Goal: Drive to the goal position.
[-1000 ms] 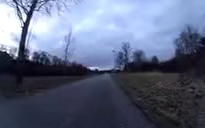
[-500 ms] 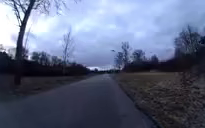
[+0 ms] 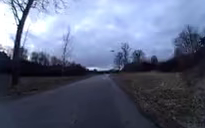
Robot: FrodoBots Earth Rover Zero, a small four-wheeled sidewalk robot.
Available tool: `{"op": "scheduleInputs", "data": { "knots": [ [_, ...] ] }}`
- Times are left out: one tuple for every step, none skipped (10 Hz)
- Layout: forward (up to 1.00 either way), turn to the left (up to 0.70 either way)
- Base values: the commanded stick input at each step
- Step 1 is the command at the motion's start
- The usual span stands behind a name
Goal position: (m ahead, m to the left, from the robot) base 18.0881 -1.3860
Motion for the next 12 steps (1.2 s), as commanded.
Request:
{"op": "scheduleInputs", "data": {
  "knots": [
    [0.5, 0.0],
    [0.5, 0.0],
    [0.5, 0.0],
    [0.5, 0.0],
    [0.5, 0.0],
    [0.5, 0.0],
    [0.5, 0.0],
    [0.5, 0.0],
    [0.5, 0.0],
    [0.5, 0.0],
    [0.5, 0.0],
    [0.5, 0.0]
  ]
}}
